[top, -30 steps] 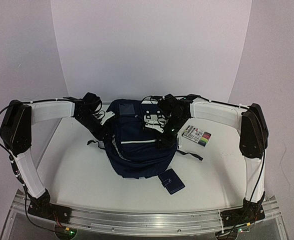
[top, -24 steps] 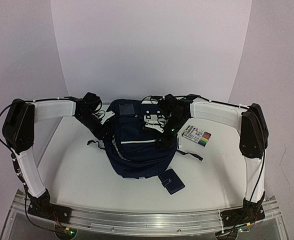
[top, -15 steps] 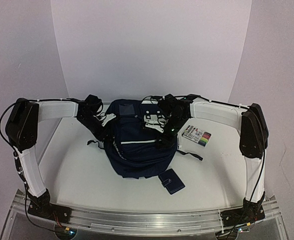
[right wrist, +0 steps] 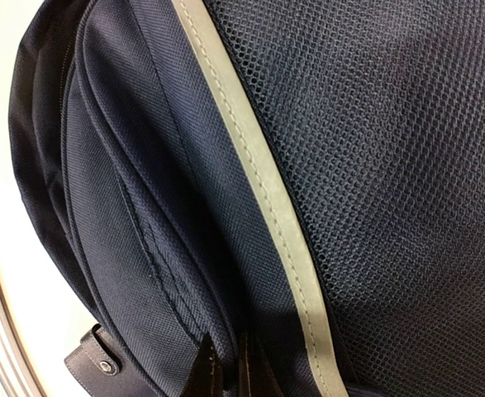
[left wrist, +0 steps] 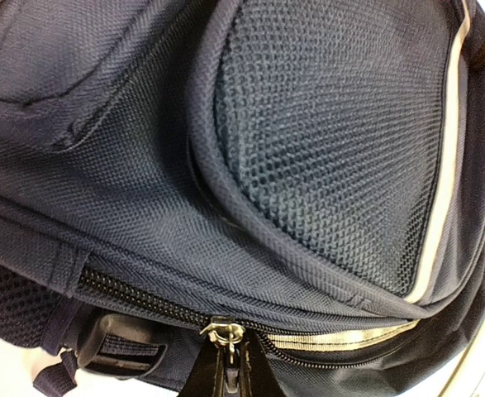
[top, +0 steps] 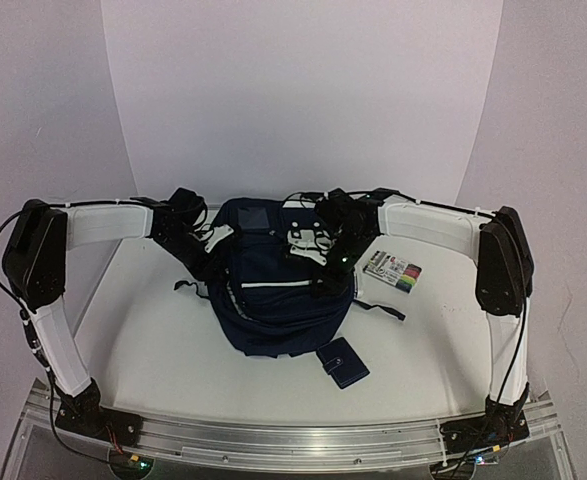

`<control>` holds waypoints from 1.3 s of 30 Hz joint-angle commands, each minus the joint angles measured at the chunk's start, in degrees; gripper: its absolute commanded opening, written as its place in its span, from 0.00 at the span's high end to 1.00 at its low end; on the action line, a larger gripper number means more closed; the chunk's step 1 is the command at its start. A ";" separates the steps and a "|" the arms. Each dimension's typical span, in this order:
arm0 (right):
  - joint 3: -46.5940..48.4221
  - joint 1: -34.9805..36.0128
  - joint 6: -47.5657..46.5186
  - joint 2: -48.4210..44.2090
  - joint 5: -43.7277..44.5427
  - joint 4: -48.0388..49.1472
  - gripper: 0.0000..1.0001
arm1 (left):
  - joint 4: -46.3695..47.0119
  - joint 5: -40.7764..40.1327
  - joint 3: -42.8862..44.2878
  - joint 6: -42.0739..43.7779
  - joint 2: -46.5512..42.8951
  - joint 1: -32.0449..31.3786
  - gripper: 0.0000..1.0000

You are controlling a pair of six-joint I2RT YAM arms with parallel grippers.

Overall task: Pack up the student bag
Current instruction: Zip the student bag at the center of the board.

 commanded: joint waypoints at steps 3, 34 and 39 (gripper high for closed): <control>1.69 -0.21 2.83 1.10 -0.15 -4.47 1.00 | -4.81 -2.39 0.43 -3.33 -3.54 -1.06 1.00; 5.08 -0.56 8.28 2.24 -5.84 -3.21 1.00 | -13.94 -12.32 -2.39 -6.63 -10.01 -10.91 1.00; 7.04 -0.63 10.37 2.12 -6.93 -2.68 1.00 | -18.01 -12.48 -2.17 -7.51 -12.92 -13.08 1.00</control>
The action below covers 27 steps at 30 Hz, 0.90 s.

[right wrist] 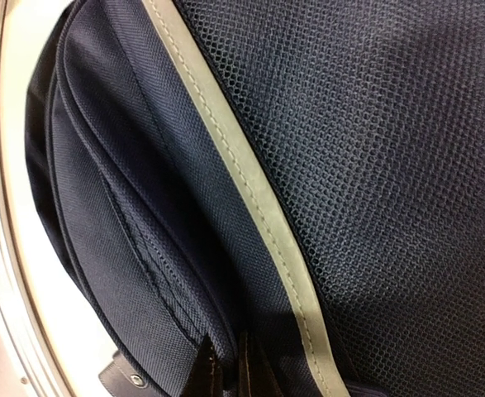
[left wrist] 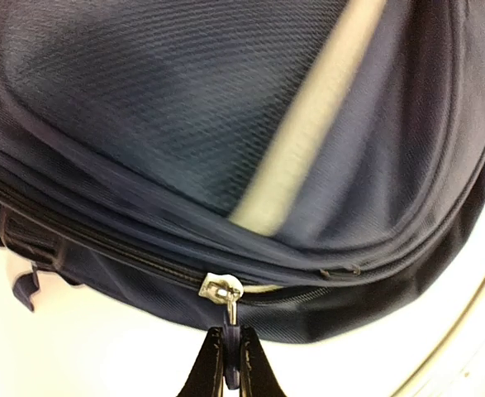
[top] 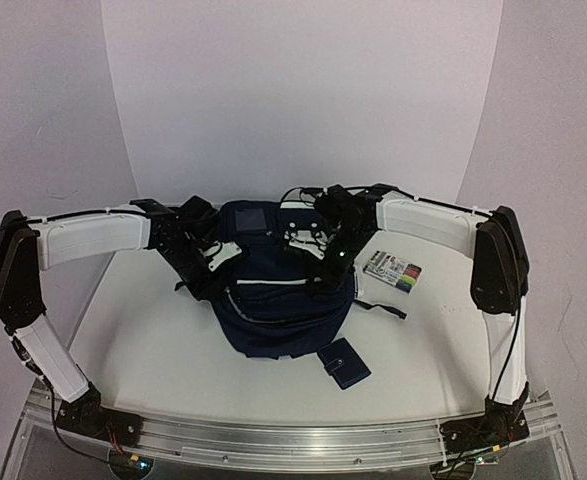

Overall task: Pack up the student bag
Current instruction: Zip the student bag at the center of the board.

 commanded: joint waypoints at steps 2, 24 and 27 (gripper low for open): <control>3.77 -0.24 5.45 0.13 -2.69 -0.02 1.00 | -7.71 1.50 0.22 -1.36 -5.83 -2.92 1.00; 4.17 2.18 13.25 2.40 -8.88 3.84 1.00 | 7.54 7.46 -3.12 -22.28 -10.12 -16.59 1.00; 6.13 2.17 14.28 3.56 -7.97 4.33 1.00 | 9.85 4.88 -4.90 -24.42 -11.57 -16.56 1.00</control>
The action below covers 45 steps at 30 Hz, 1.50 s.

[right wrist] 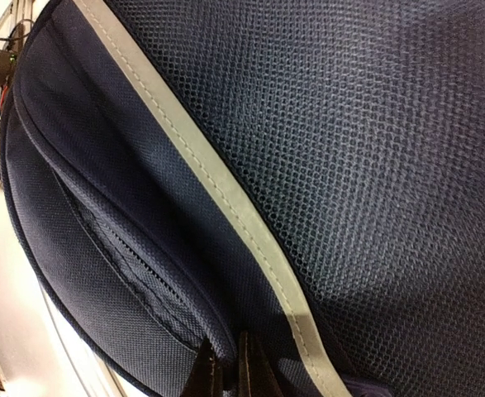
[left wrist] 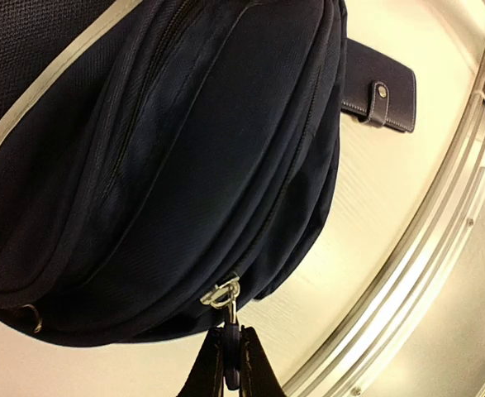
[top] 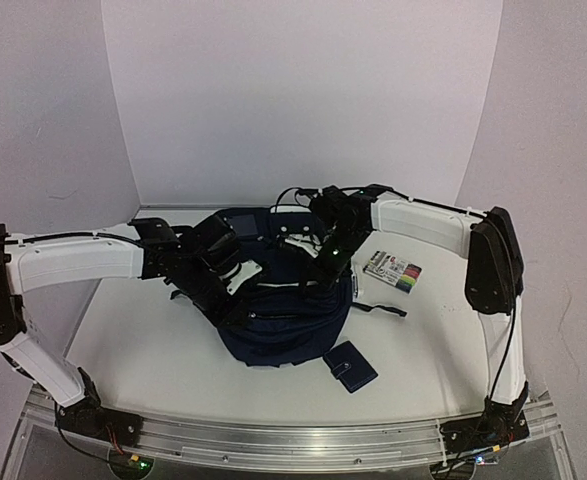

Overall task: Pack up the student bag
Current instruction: Zip the student bag at the center of the board.

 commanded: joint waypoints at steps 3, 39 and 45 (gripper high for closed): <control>6.56 1.44 5.94 3.79 -2.20 5.66 1.00 | 8.14 -2.98 -1.37 -6.69 -5.05 0.72 1.00; -13.54 -9.21 6.31 -0.73 -23.02 8.81 0.33 | 5.82 -5.50 -4.49 -13.09 0.13 6.03 1.00; -12.83 -5.29 8.97 0.87 -25.29 12.38 0.37 | 8.39 -3.80 -2.86 -13.69 4.18 1.70 1.00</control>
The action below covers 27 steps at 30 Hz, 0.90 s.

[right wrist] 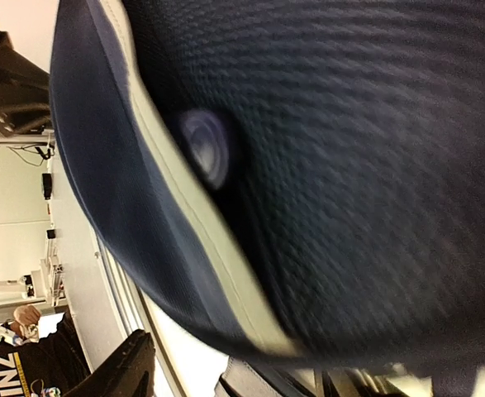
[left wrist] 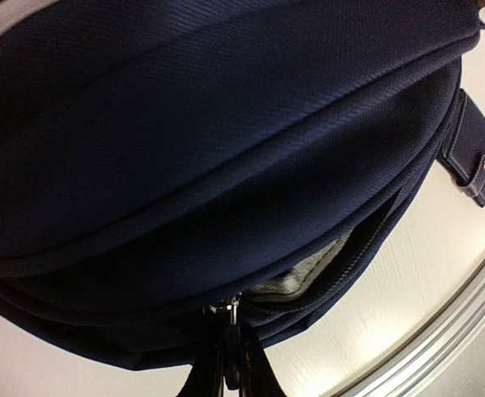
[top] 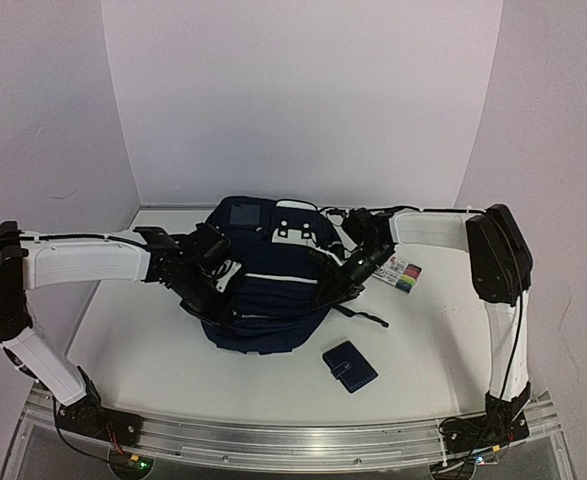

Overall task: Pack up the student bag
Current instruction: Zip the student bag at the center of the board.

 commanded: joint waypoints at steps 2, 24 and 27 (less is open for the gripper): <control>2.25 4.43 3.32 0.76 -5.65 5.16 0.38 | 4.44 2.05 3.49 -1.25 2.35 -4.18 1.00; 1.67 4.14 9.20 -2.19 0.93 10.94 0.60 | 1.11 -1.18 2.70 -1.01 -9.46 -7.02 1.00; 0.88 4.12 9.31 -3.78 -0.19 11.03 0.62 | 1.85 0.02 3.58 -2.57 -9.07 -7.03 1.00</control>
